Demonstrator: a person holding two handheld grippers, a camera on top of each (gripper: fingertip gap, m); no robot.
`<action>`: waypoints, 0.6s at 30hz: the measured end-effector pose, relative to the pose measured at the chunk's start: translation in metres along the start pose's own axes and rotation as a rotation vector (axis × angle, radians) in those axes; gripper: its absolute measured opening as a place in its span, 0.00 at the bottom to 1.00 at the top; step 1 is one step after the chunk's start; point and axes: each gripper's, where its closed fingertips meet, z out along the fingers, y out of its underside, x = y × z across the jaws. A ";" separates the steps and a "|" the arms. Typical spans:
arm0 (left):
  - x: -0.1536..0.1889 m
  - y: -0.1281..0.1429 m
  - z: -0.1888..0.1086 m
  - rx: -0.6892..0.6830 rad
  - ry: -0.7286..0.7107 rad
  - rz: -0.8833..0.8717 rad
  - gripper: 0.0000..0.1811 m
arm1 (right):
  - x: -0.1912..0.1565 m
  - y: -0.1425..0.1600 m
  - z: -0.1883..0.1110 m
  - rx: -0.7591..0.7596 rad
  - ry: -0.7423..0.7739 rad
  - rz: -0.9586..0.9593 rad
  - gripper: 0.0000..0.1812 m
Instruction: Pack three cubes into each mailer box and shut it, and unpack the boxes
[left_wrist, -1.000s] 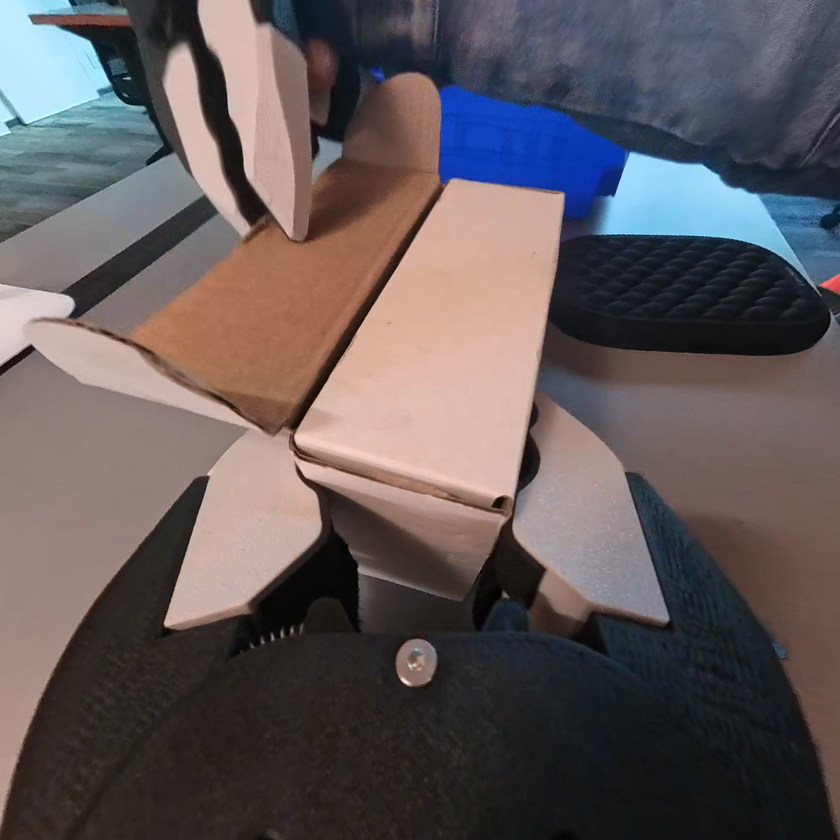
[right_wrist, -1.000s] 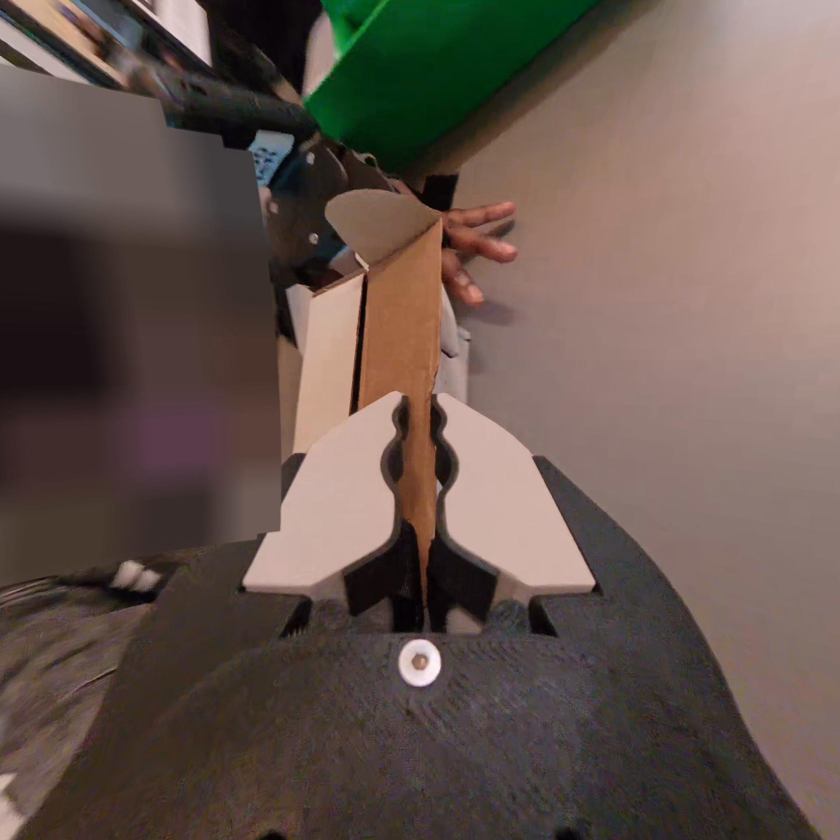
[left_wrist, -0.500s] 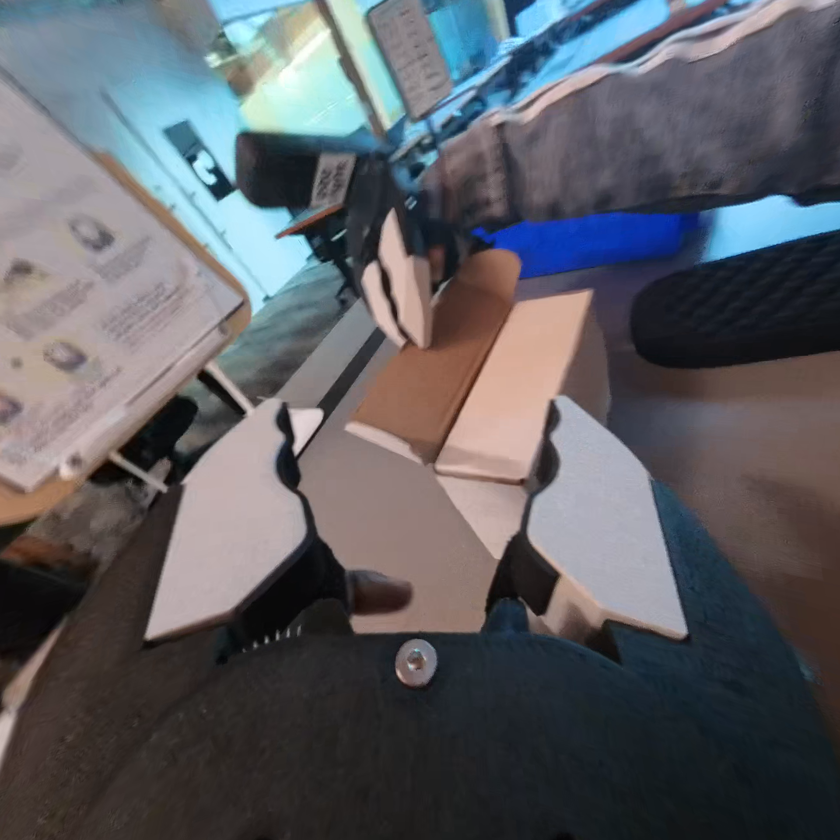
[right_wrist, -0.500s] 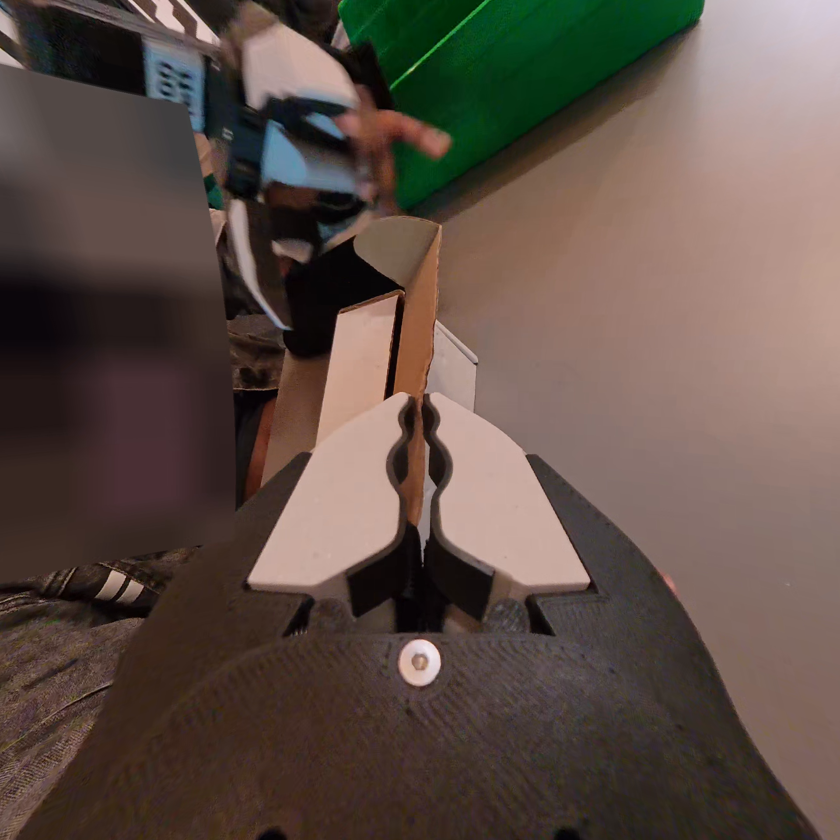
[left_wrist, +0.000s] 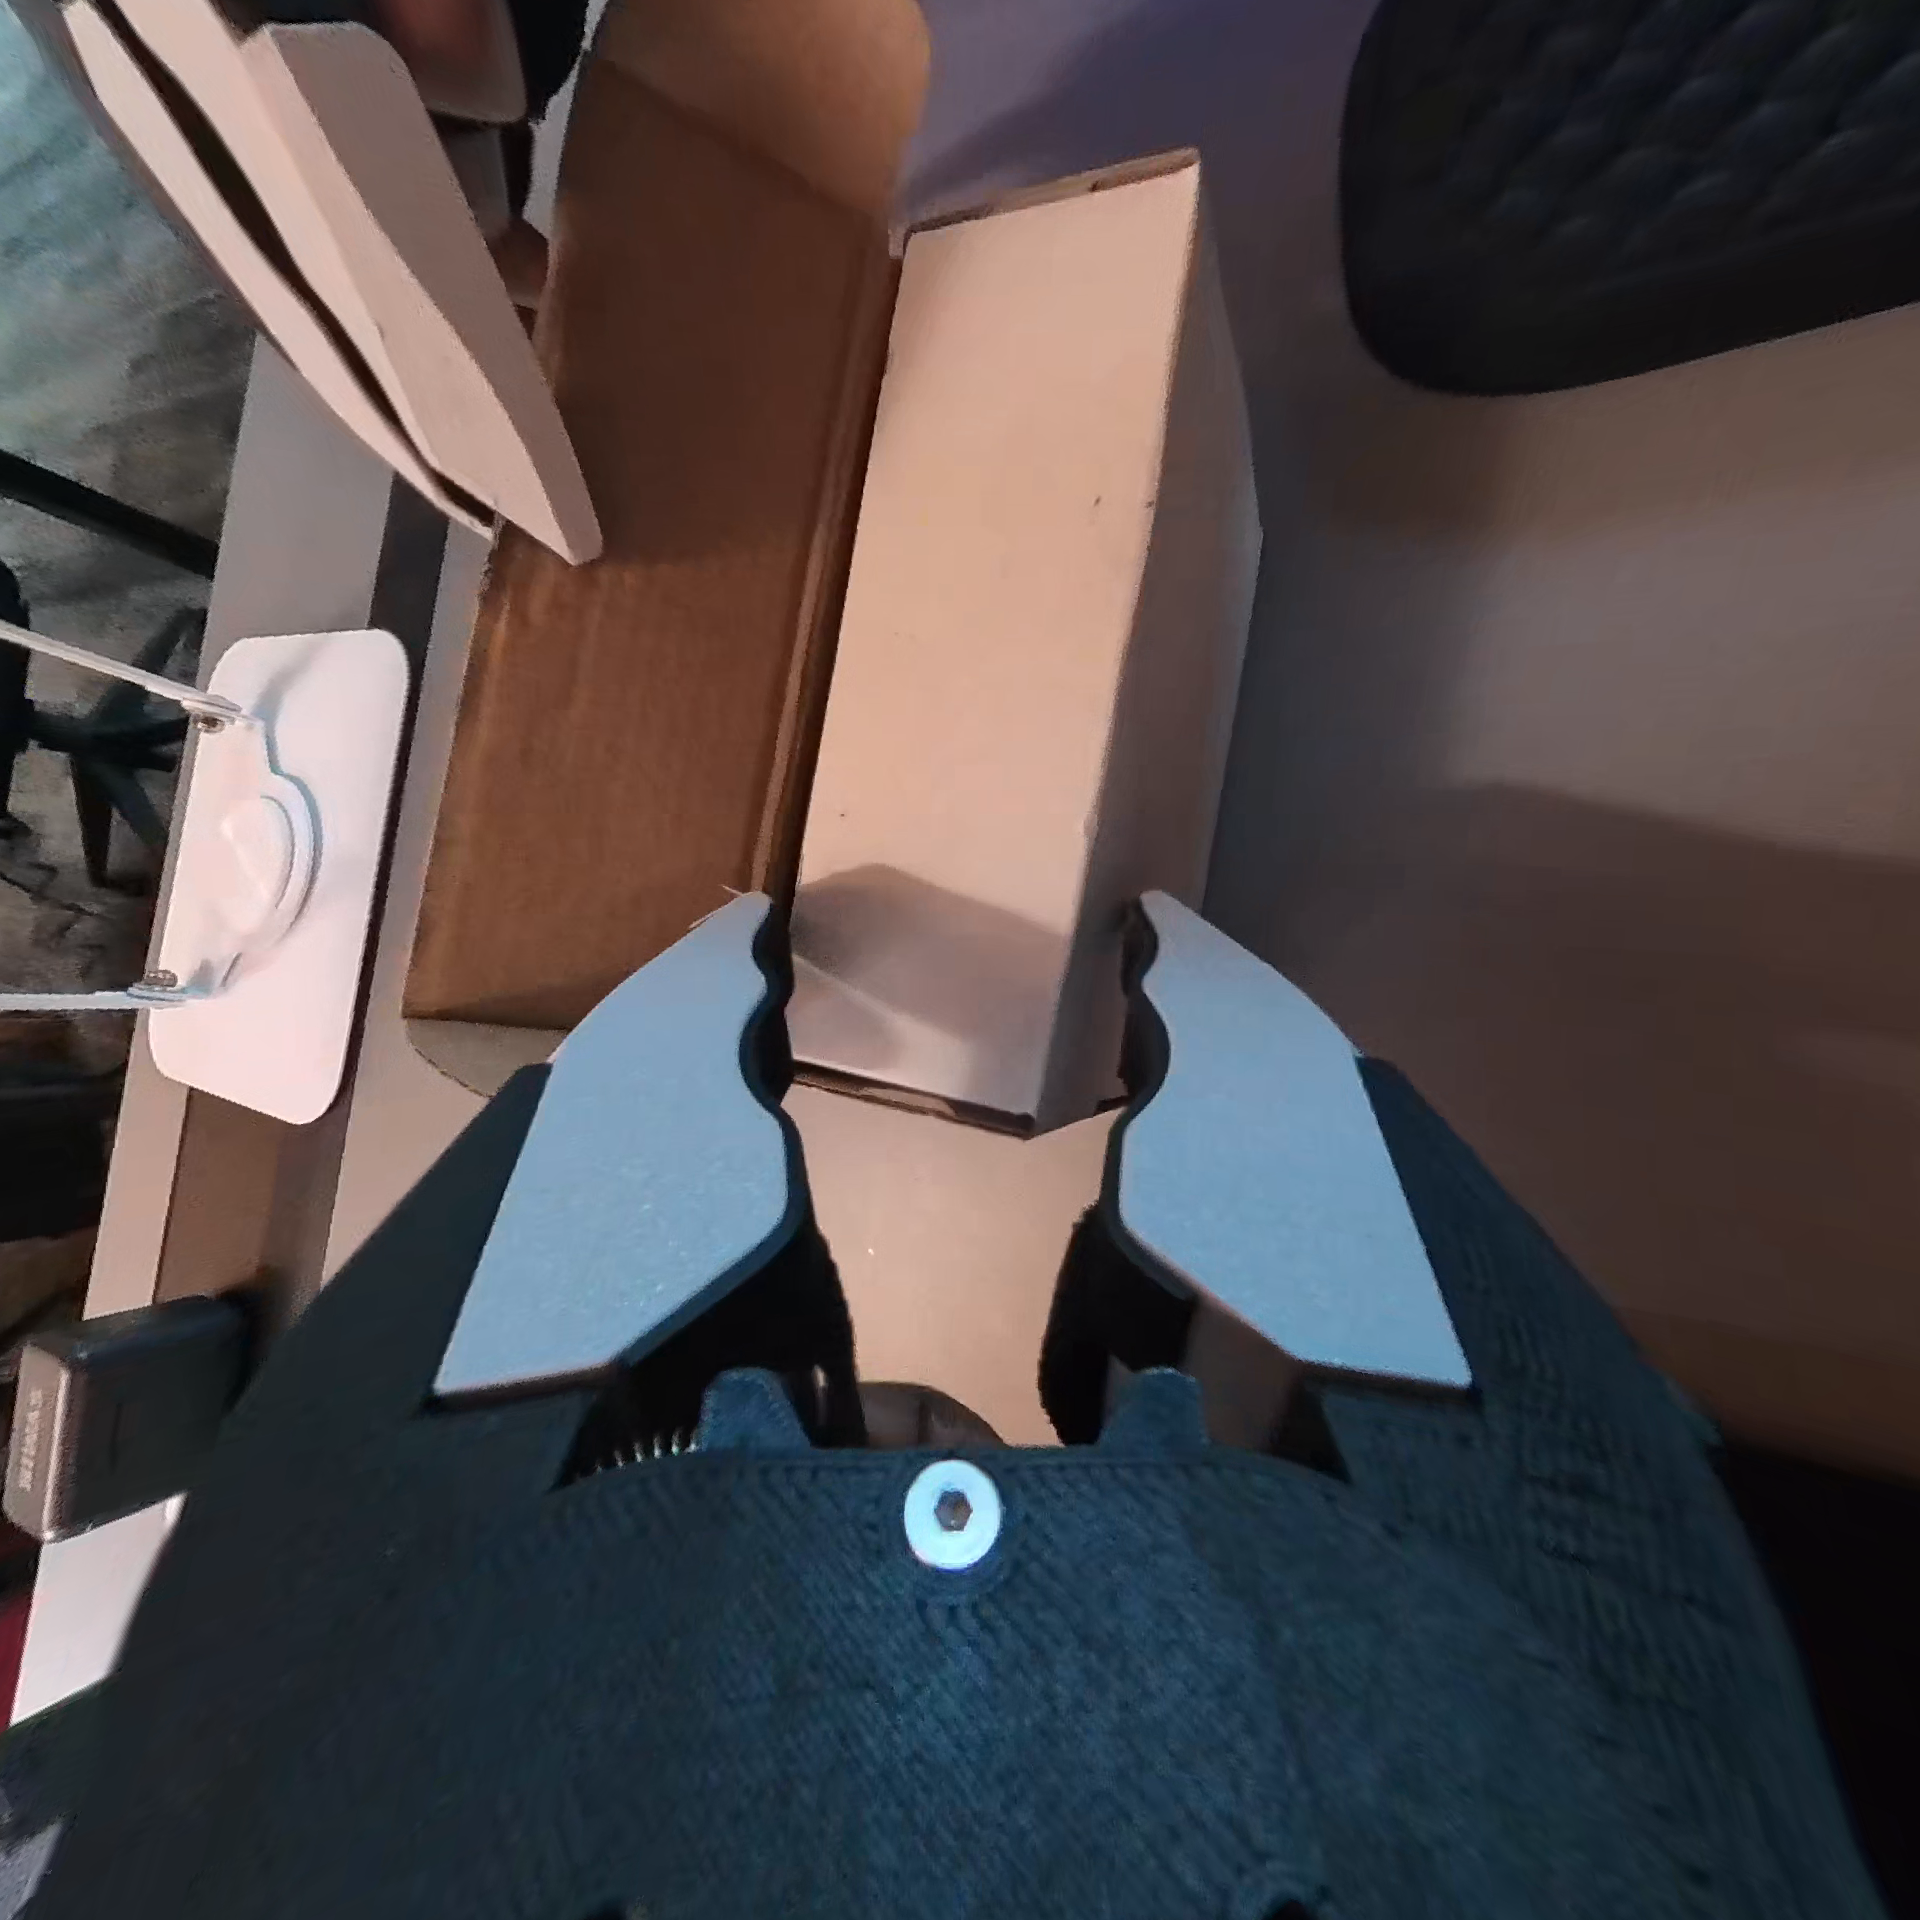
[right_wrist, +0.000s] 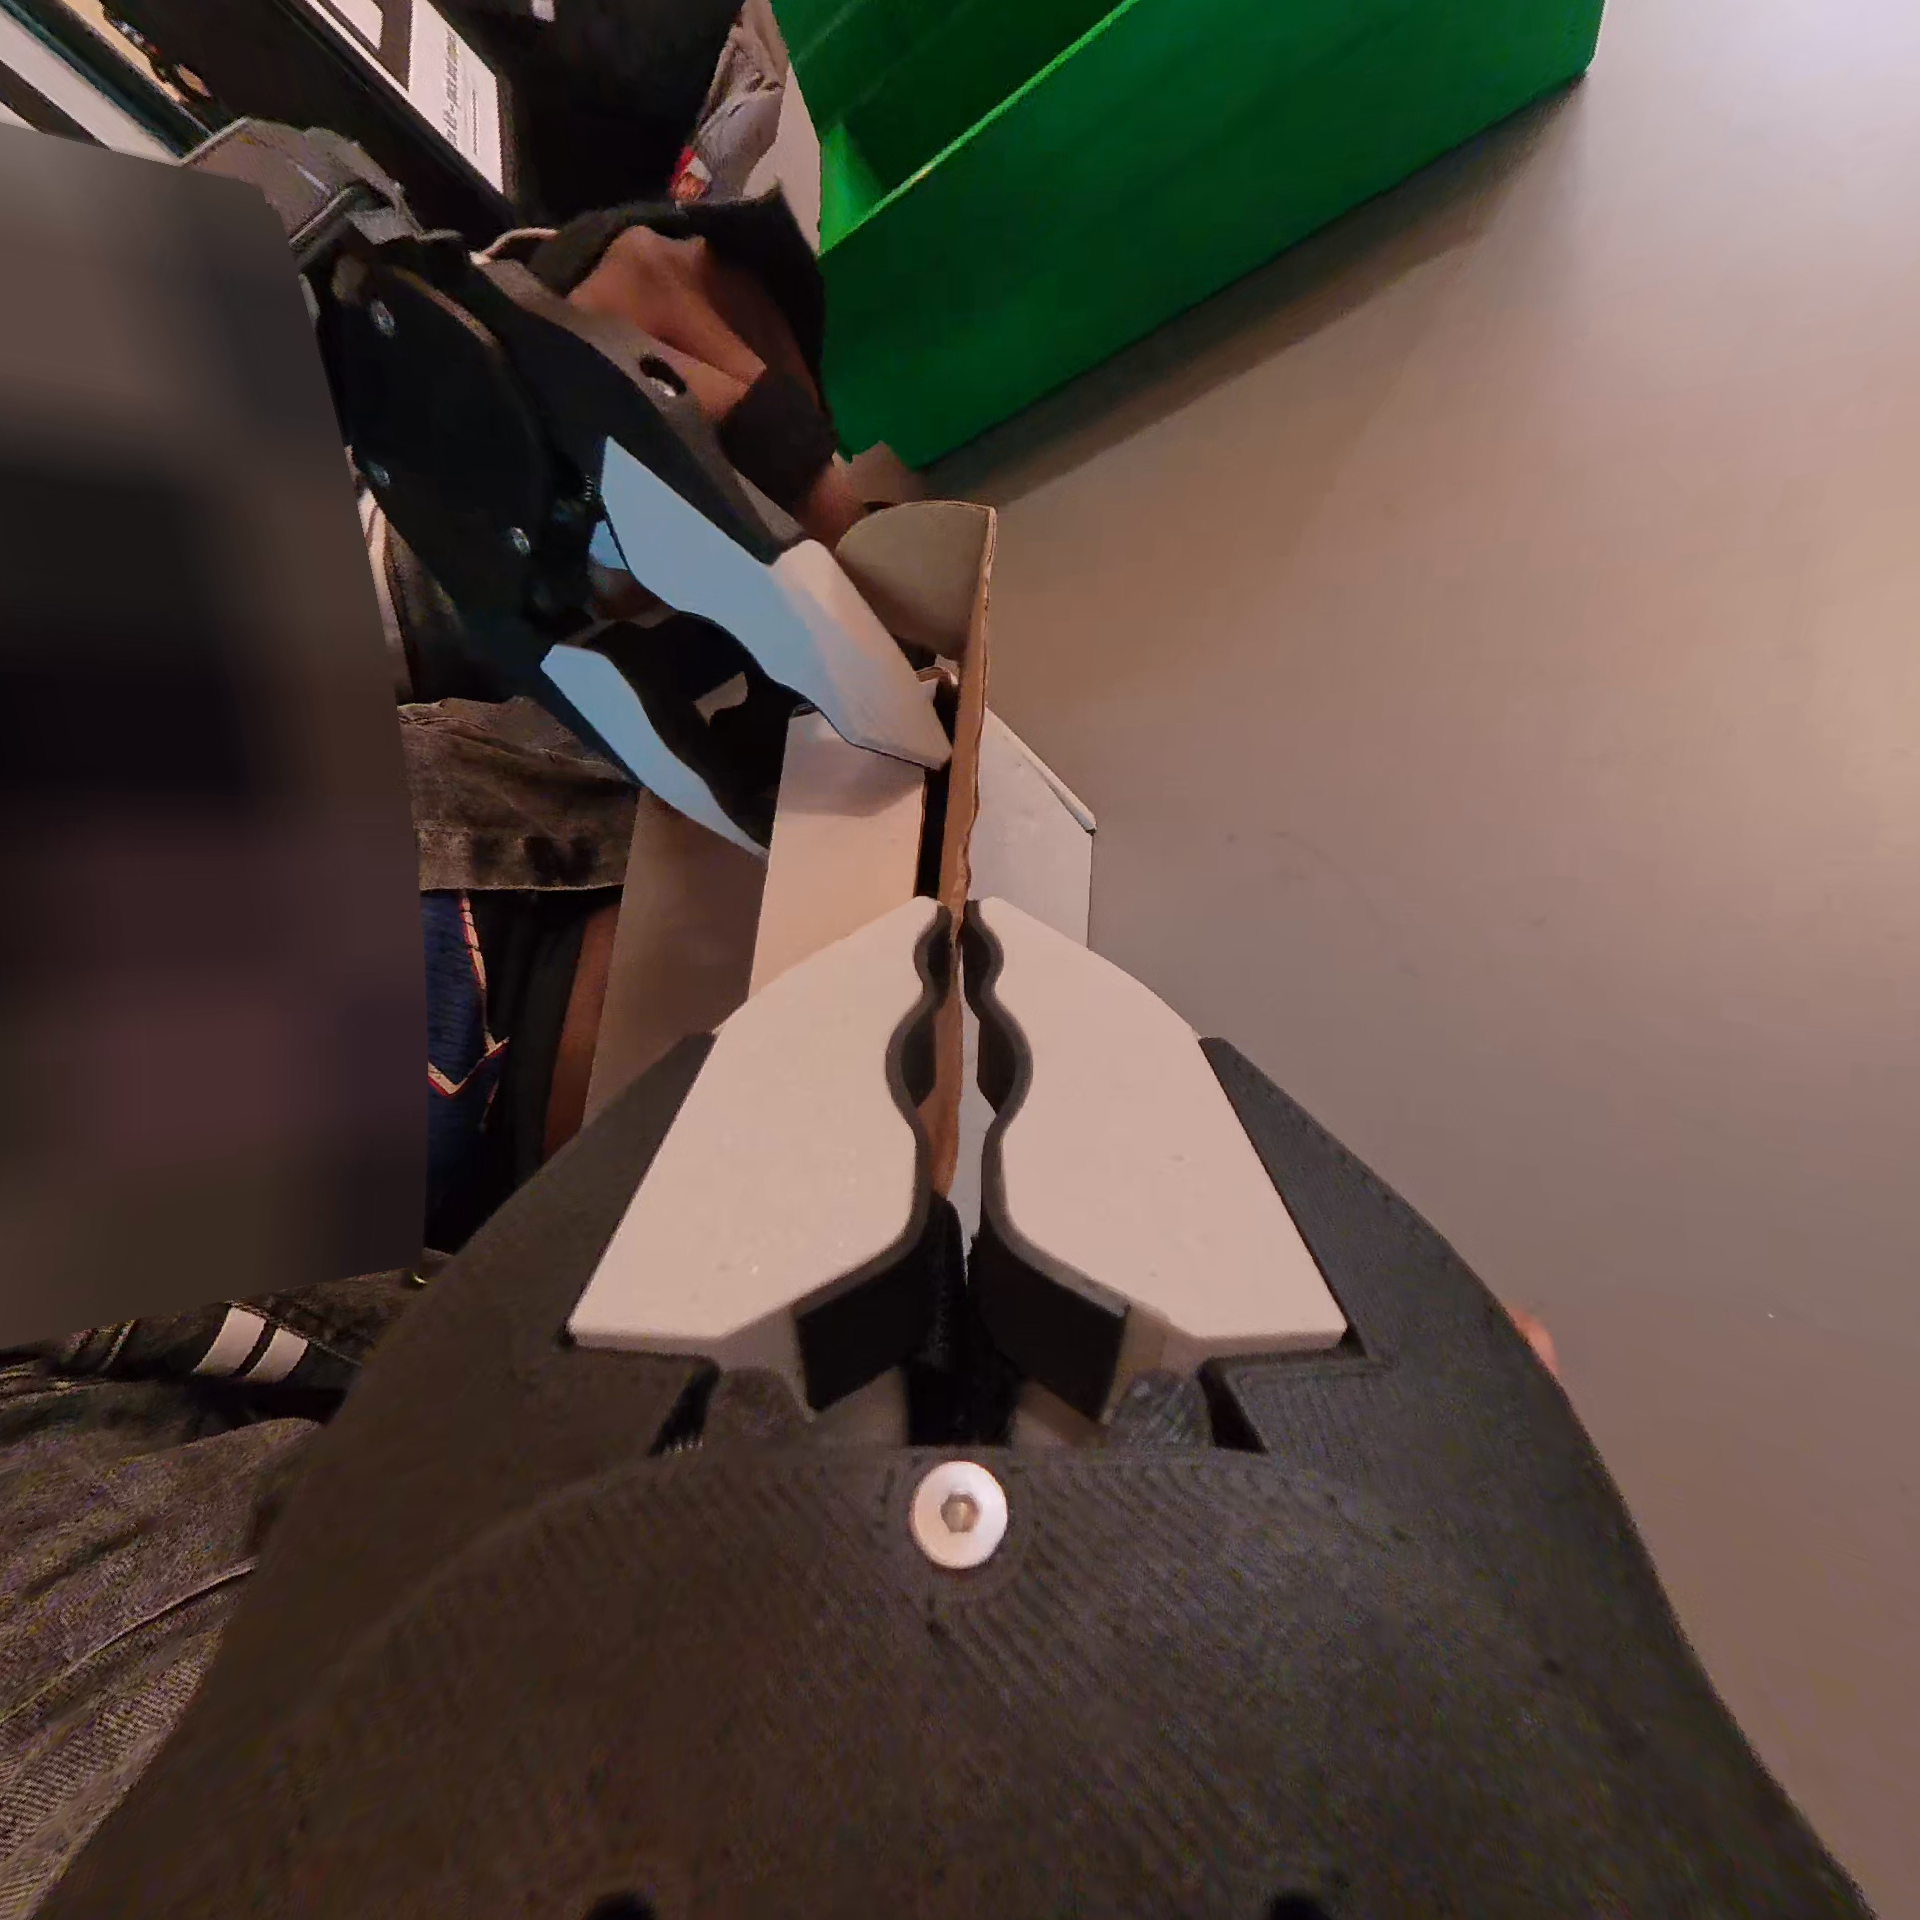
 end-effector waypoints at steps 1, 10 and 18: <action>0.000 0.000 0.000 0.003 0.000 0.002 0.34 | 0.000 0.000 0.000 -0.001 0.000 -0.005 0.01; 0.009 0.004 -0.010 0.076 -0.160 0.149 0.32 | 0.002 -0.019 -0.010 0.031 0.132 -0.122 0.01; 0.053 0.010 -0.021 0.177 -0.342 0.303 0.27 | -0.012 -0.041 -0.027 0.034 0.251 -0.222 0.01</action>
